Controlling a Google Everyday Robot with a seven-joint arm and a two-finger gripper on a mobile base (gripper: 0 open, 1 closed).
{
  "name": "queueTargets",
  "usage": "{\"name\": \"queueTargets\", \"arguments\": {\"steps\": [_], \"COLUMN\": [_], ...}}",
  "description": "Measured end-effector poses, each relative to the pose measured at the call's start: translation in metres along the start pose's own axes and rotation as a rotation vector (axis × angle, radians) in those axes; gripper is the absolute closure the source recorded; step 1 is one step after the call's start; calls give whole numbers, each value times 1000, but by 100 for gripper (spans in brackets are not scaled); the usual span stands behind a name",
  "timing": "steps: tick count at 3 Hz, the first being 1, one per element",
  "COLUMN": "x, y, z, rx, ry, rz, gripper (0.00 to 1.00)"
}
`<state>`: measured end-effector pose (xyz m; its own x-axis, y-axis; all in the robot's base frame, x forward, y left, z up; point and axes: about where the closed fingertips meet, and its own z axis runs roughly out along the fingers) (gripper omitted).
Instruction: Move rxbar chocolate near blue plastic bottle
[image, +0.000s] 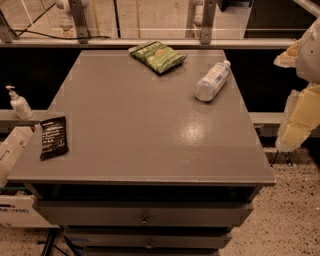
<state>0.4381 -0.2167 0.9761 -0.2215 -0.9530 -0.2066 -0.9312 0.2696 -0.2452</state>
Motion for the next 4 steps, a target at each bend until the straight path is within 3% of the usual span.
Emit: {"name": "queueTargets", "arguments": {"steps": [1, 2, 4], "x": [0, -13, -94], "y": [0, 8, 37], "z": [0, 17, 71], "rx": [0, -24, -119], "ry": [0, -62, -299], "rz": [0, 48, 155], "gripper": [0, 0, 0]}}
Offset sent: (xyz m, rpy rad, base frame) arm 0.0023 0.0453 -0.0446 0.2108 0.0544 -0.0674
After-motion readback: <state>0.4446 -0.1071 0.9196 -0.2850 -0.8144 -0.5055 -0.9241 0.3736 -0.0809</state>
